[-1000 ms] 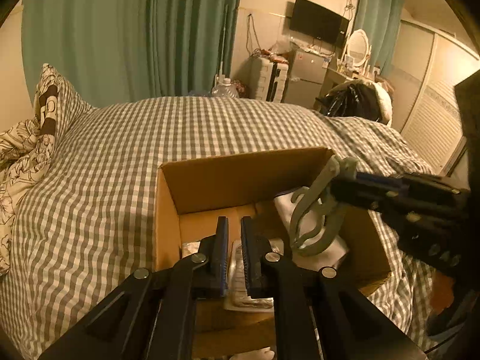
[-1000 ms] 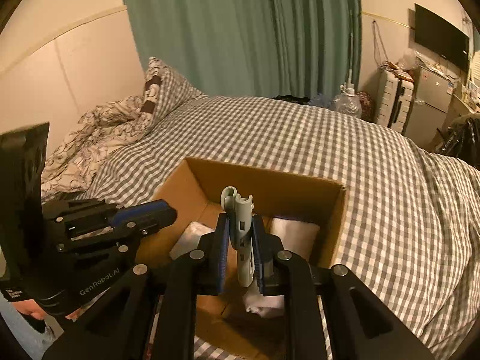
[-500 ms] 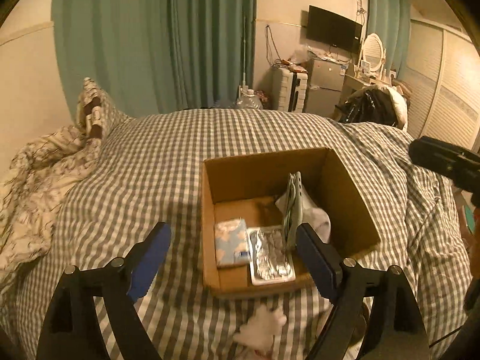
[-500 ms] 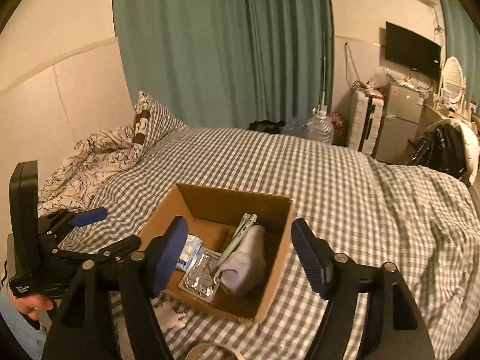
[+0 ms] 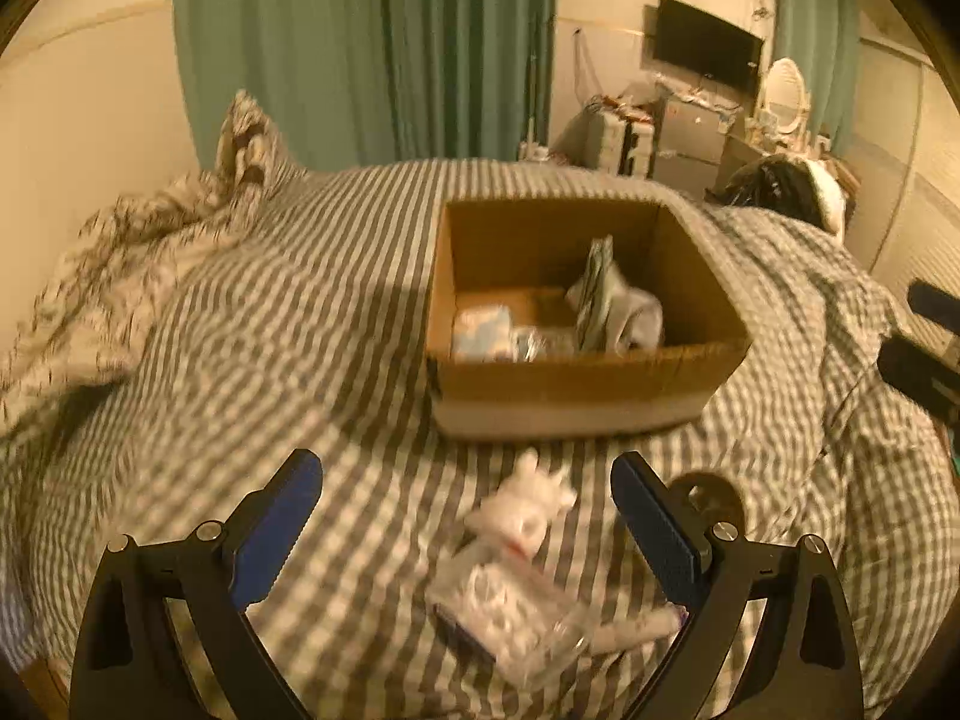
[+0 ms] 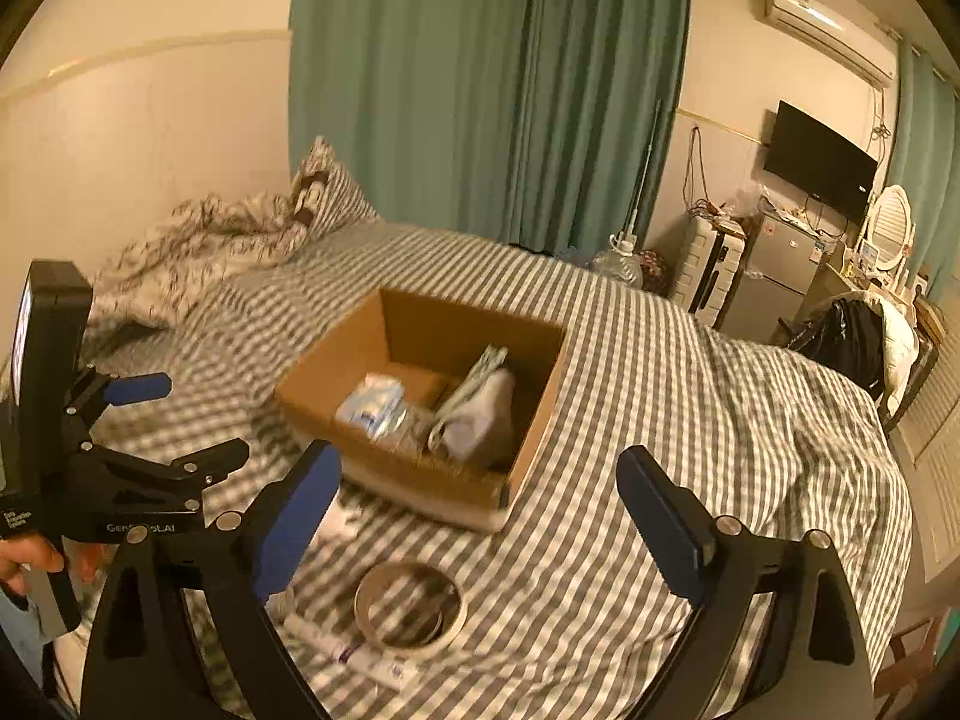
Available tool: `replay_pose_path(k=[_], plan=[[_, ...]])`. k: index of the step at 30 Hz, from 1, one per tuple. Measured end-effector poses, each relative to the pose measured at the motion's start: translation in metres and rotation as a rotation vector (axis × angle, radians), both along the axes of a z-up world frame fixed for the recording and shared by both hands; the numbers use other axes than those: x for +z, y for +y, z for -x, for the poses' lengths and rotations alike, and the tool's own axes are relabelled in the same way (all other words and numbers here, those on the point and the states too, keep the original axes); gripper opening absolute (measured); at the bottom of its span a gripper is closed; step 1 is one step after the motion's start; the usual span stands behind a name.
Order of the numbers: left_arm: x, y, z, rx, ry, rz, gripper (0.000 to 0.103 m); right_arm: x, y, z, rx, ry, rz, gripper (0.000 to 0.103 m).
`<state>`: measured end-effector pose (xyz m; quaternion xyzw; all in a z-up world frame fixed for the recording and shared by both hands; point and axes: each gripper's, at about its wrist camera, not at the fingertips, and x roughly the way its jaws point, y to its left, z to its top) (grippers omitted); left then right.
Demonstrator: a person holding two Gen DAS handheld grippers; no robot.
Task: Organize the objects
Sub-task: 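Grasp the clear jar of floss picks with the left tool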
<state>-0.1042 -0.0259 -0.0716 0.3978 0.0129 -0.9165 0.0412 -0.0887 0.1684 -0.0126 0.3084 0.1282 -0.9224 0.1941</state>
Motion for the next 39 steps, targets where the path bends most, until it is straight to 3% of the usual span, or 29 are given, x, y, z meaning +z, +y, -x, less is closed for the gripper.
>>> replay_pose_path(k=[8, 15, 21, 24, 39], plan=[[-0.063, 0.0, -0.004, 0.064, -0.122, -0.042, 0.099, -0.079, 0.0, 0.004, -0.011, -0.159, 0.005, 0.094], [-0.096, 0.012, -0.003, 0.063, -0.202, -0.066, 0.099, -0.127, 0.004, 0.011, -0.007, -0.222, -0.01, 0.094], [-0.113, 0.026, -0.003, 0.018, -0.254, -0.07, 0.099, -0.145, 0.006, 0.009, 0.021, -0.252, -0.013, 0.094], [-0.121, 0.035, -0.004, -0.01, -0.286, -0.021, 0.099, -0.151, 0.006, 0.007, 0.027, -0.265, -0.014, 0.094], [-0.109, 0.019, -0.008, -0.034, -0.24, -0.091, 0.088, -0.167, -0.015, 0.012, 0.058, -0.301, -0.051, 0.094]])
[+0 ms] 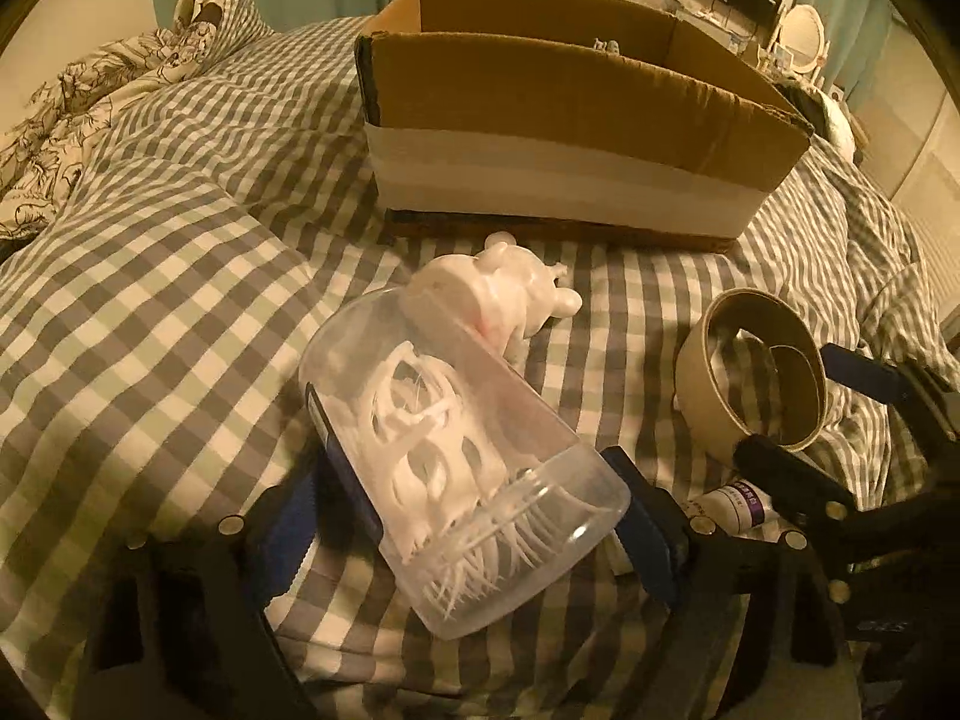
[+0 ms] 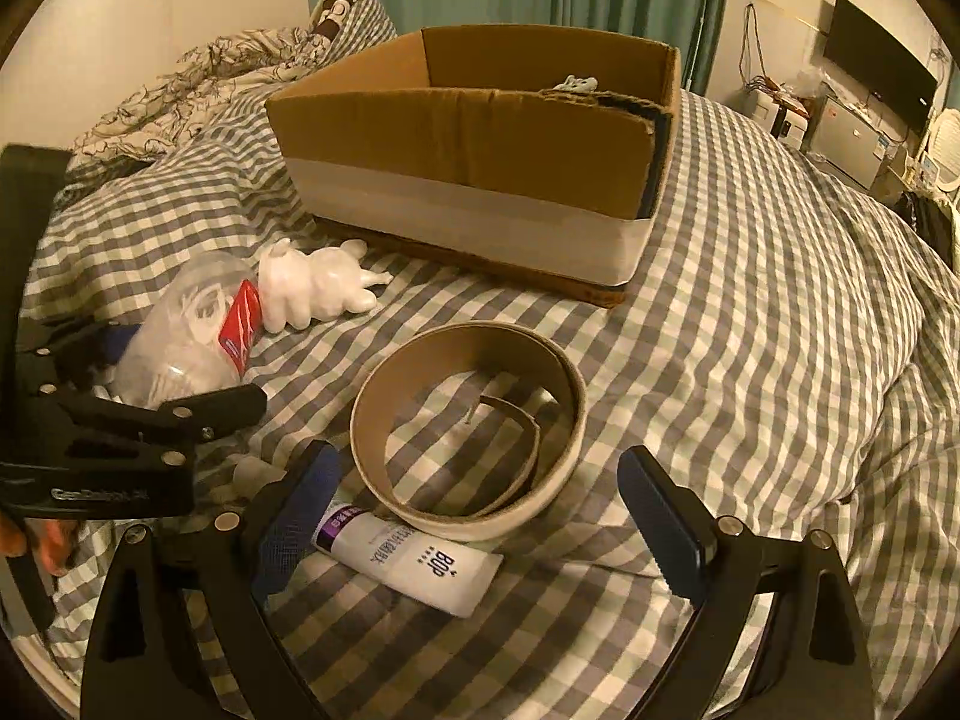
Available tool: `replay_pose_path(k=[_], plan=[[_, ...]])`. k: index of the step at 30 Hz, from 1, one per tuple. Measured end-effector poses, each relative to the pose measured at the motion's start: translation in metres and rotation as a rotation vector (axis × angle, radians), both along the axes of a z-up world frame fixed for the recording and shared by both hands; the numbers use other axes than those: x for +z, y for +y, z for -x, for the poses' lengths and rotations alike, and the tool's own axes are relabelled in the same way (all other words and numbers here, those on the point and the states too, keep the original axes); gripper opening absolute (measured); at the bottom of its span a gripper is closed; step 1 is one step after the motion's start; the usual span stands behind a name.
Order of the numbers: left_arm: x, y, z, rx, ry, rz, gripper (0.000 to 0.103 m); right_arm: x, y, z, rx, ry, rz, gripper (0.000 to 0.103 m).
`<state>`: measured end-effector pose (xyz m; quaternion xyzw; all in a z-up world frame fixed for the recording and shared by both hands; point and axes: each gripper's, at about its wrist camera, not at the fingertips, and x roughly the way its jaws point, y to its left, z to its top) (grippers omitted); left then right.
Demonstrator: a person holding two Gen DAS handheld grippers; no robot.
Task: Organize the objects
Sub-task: 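Grasp the clear jar of floss picks with the left tool, then place the jar in the box while the right tool drops the tape roll in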
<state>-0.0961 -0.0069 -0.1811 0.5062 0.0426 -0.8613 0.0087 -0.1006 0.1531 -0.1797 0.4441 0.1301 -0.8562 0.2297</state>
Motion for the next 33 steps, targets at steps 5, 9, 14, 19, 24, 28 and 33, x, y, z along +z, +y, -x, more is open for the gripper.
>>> replay_pose_path(k=[5, 9, 14, 19, 24, 28, 33], plan=[[0.008, -0.001, -0.003, 0.002, 0.028, 0.012, 0.086, -0.011, -0.005, 0.006, -0.003, -0.021, -0.008, 0.094], [0.005, 0.004, -0.008, -0.034, 0.018, 0.032, 0.085, -0.01, 0.001, 0.01, -0.01, -0.031, 0.035, 0.083], [0.013, 0.003, -0.01, -0.04, 0.038, 0.014, 0.084, 0.001, 0.007, 0.008, -0.053, -0.003, 0.045, 0.08], [0.032, -0.002, -0.009, -0.038, 0.09, 0.014, 0.077, 0.025, 0.012, -0.002, -0.064, 0.047, 0.056, 0.079], [0.049, -0.014, -0.009, -0.028, 0.135, -0.017, 0.071, 0.057, 0.015, -0.018, -0.067, 0.111, 0.062, 0.079], [0.055, -0.03, -0.007, 0.007, 0.135, -0.069, 0.069, 0.075, 0.018, -0.03, -0.061, 0.15, 0.063, 0.079], [0.077, -0.035, -0.011, 0.022, 0.191, -0.069, 0.069, 0.093, 0.026, -0.035, -0.07, 0.17, 0.093, 0.079]])
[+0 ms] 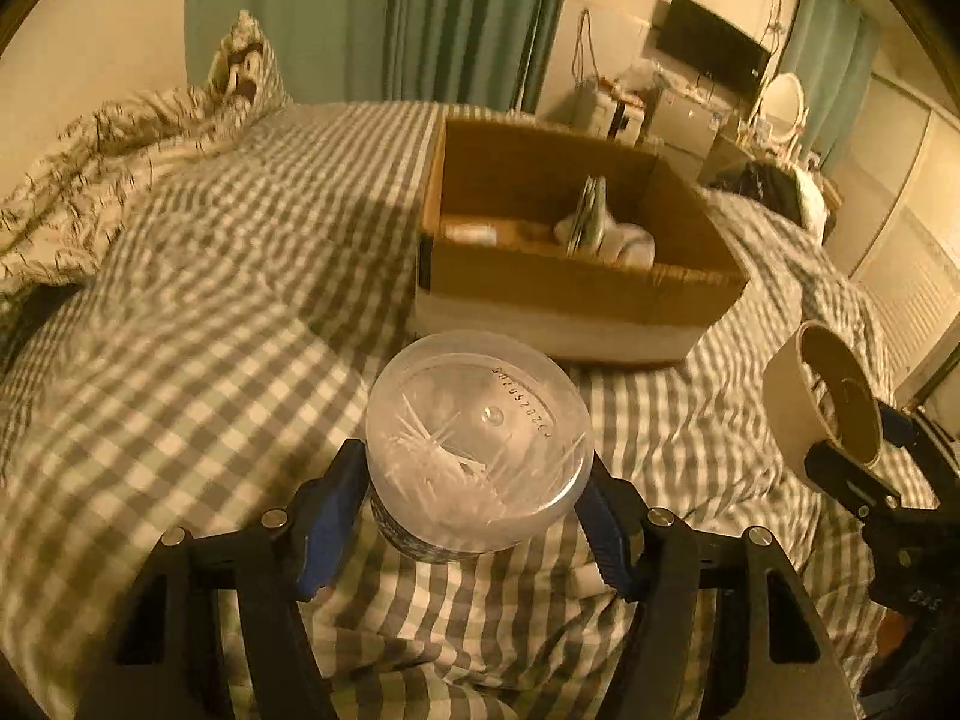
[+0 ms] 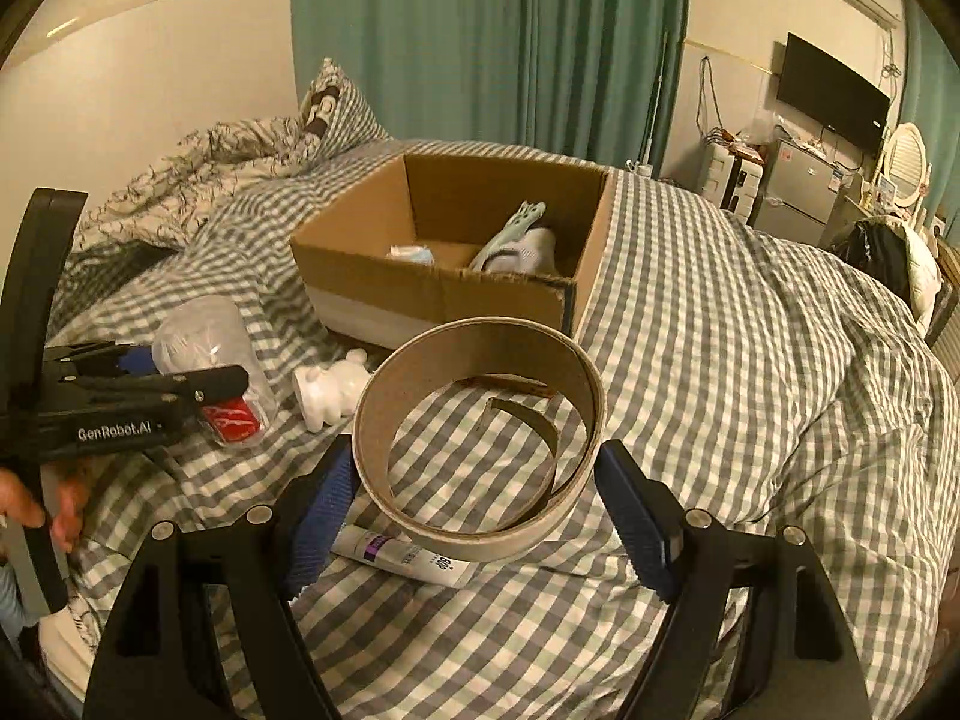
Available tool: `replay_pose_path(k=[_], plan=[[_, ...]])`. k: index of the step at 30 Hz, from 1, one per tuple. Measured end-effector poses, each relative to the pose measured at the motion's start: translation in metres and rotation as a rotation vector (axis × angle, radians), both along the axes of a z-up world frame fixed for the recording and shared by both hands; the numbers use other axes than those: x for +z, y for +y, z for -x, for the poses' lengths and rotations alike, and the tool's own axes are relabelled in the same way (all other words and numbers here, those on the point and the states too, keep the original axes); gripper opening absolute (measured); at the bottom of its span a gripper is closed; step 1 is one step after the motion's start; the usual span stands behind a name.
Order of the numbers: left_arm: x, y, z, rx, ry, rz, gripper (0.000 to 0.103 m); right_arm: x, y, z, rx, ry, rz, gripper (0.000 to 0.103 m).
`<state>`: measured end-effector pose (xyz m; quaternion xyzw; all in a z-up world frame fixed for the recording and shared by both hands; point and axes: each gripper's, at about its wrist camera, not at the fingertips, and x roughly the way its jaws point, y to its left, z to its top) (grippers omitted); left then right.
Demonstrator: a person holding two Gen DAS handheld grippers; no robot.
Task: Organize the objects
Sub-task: 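Place the jar in the box while the right tool drops the tape roll in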
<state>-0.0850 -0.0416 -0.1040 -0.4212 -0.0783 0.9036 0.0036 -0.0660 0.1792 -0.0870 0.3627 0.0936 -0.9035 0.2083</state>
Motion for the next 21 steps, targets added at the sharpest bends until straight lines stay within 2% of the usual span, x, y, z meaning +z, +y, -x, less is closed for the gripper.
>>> replay_pose_path(k=[6, 13, 21], plan=[[0.038, 0.012, 0.01, -0.023, 0.094, 0.049, 0.069, 0.027, -0.002, 0.008, 0.025, 0.056, 0.024, 0.079], [0.077, 0.026, 0.046, -0.067, 0.189, 0.079, 0.069, 0.064, -0.015, 0.045, 0.061, 0.126, 0.043, 0.079], [0.092, 0.03, 0.107, -0.096, 0.239, 0.092, 0.069, 0.086, -0.023, 0.111, 0.053, 0.161, 0.045, 0.079]])
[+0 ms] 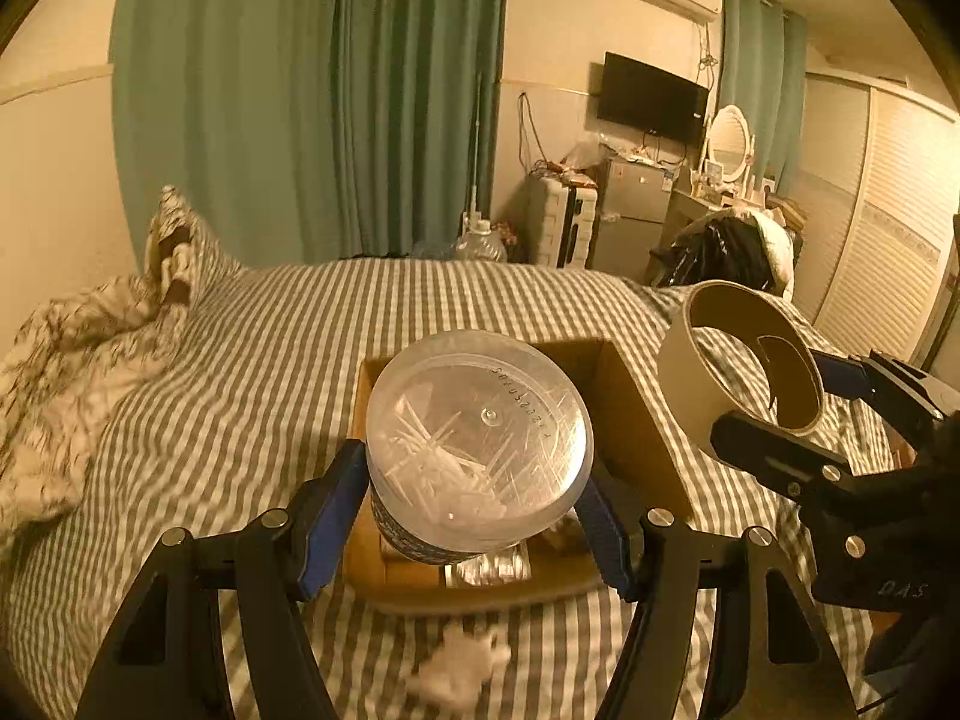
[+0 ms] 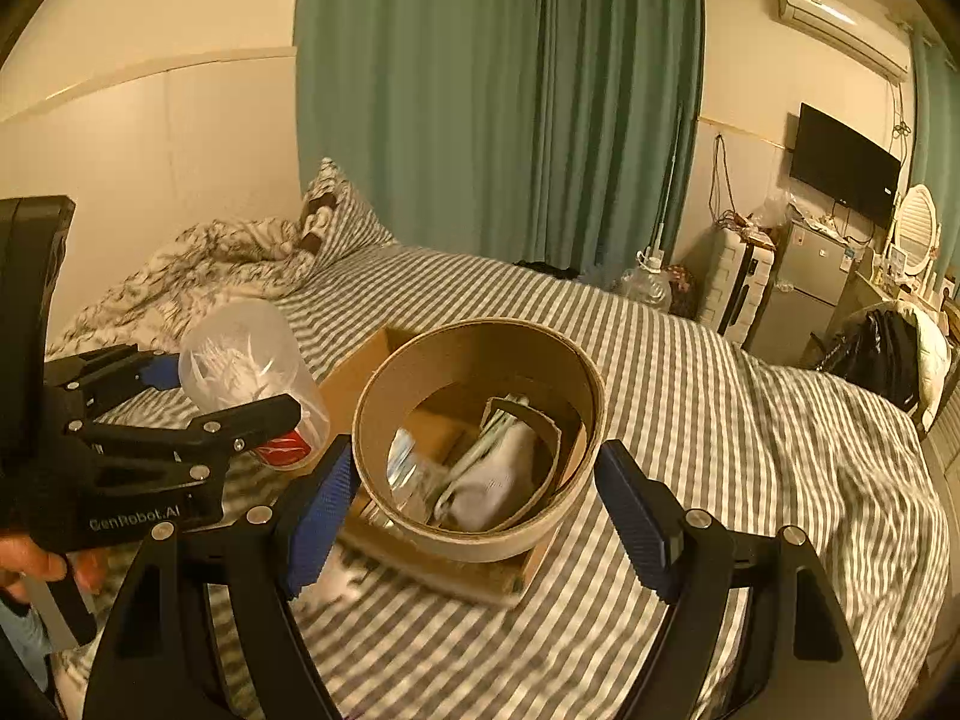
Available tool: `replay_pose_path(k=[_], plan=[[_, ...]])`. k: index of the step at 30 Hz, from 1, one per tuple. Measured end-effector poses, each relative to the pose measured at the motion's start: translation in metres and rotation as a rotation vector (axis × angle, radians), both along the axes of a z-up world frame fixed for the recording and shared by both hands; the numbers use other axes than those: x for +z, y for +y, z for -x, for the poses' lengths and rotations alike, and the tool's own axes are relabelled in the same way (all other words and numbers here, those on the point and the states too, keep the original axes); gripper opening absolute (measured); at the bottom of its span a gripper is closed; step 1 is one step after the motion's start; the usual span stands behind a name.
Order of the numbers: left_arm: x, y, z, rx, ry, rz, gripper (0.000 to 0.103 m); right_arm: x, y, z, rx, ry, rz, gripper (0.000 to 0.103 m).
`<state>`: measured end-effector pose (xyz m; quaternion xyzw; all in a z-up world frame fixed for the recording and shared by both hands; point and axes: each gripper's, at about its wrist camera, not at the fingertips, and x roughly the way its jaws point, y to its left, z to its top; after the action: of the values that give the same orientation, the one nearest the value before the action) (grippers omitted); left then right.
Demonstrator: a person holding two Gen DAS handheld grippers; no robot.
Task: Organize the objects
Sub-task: 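Place the jar in the box while the right tool drops the tape roll in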
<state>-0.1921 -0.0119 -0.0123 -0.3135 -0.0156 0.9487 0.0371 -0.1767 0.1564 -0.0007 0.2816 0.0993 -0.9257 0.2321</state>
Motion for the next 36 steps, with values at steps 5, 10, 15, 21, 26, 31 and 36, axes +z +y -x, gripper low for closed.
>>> replay_pose_path(k=[5, 10, 15, 21, 26, 31, 36], plan=[[-0.005, -0.002, 0.039, -0.012, -0.002, 0.007, 0.069, -0.006, -0.008, 0.038, 0.0, -0.016, -0.01, 0.079], [-0.024, -0.002, 0.069, -0.029, -0.031, 0.01, 0.069, -0.024, -0.016, 0.068, -0.005, -0.039, -0.025, 0.079], [-0.043, -0.003, 0.084, -0.044, -0.064, 0.01, 0.069, -0.047, -0.02, 0.086, -0.017, -0.074, -0.028, 0.081], [-0.038, -0.008, 0.08, -0.024, -0.05, 0.014, 0.087, -0.043, -0.01, 0.083, -0.045, -0.041, 0.007, 0.09], [-0.014, -0.012, 0.06, -0.003, -0.037, 0.029, 0.091, -0.015, 0.0, 0.063, -0.048, -0.005, 0.029, 0.091], [0.014, -0.016, 0.017, 0.015, 0.015, 0.039, 0.1, 0.019, 0.011, 0.022, -0.042, 0.044, 0.018, 0.092], [0.024, -0.019, -0.029, 0.011, 0.01, 0.023, 0.103, 0.04, 0.019, -0.024, -0.035, 0.078, -0.008, 0.092]])
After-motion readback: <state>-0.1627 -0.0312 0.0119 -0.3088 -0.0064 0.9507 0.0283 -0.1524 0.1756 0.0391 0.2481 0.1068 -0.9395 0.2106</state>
